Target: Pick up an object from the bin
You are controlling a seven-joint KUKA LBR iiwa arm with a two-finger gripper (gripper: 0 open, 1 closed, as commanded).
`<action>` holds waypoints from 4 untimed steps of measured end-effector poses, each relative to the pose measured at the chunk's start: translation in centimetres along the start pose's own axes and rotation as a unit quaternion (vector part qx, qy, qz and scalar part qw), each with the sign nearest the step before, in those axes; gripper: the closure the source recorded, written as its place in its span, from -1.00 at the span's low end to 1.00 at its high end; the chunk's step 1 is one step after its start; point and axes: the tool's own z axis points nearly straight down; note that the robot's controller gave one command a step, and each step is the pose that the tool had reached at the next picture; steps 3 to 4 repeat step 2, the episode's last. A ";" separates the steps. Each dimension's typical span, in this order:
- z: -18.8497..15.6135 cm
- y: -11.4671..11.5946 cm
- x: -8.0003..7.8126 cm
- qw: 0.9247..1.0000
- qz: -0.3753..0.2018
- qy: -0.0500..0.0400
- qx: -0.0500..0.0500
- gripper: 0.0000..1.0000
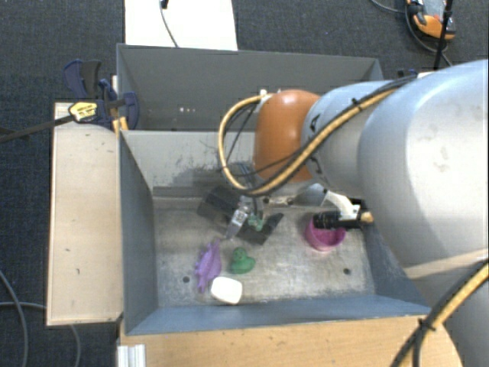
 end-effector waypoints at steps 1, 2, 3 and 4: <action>-1.5 0.0 0.0 1.000 0.000 -0.001 -0.001 1.00; -2.7 -0.1 0.0 1.000 -0.001 -0.001 -0.001 1.00; -2.7 -0.1 0.0 1.000 -0.001 -0.001 -0.001 1.00; -2.7 -0.1 0.0 1.000 -0.001 -0.001 -0.001 1.00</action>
Offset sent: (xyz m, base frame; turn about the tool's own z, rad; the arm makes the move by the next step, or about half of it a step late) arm 0.0001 0.0000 0.0892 0.0000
